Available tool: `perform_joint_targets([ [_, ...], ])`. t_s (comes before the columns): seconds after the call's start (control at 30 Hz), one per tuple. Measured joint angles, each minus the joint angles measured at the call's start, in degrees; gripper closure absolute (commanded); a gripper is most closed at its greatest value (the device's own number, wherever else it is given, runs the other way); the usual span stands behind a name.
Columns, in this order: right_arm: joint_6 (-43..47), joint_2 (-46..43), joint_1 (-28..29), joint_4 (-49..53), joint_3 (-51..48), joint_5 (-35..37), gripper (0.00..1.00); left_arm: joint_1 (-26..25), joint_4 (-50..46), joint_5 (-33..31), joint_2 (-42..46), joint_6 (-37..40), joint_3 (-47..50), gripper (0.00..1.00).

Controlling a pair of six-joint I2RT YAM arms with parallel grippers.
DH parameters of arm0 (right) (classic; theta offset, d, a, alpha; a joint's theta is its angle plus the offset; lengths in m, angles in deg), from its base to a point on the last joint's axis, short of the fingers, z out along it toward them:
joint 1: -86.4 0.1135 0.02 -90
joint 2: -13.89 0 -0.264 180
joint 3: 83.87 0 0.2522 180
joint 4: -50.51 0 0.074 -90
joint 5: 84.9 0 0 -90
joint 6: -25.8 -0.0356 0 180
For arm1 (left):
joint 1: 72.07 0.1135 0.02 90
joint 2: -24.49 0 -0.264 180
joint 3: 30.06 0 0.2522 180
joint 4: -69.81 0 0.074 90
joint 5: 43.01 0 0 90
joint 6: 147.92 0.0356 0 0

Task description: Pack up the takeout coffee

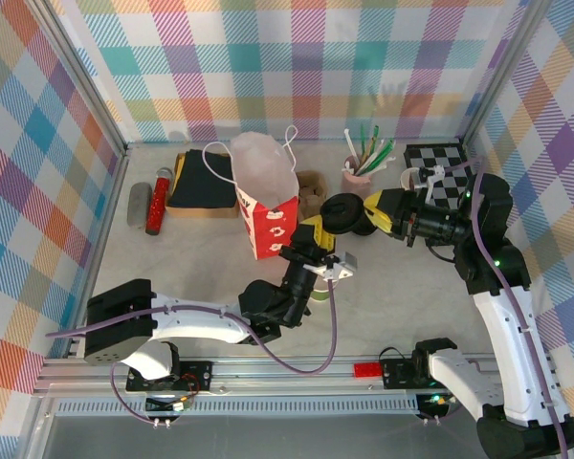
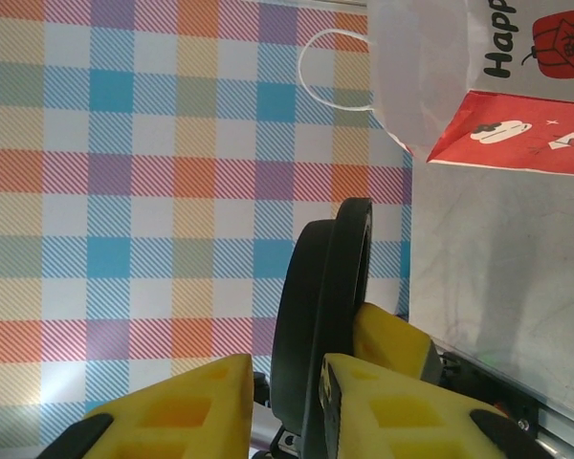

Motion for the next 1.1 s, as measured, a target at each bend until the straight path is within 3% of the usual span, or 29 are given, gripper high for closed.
perform_joint_targets([
  [0.43,2.29,0.63,-0.46,5.42,-0.11,2.38,0.62,0.15,-0.22,0.42,-0.02,0.24,-0.48,0.84],
  [0.73,2.54,0.61,-1.62,7.54,-0.11,1.95,0.48,0.15,-0.79,2.91,-0.09,0.24,-0.48,0.84],
  [1.1,2.47,0.61,-2.01,8.13,-0.09,0.98,0.67,0.15,-0.79,3.50,-0.90,0.26,-1.05,0.84],
])
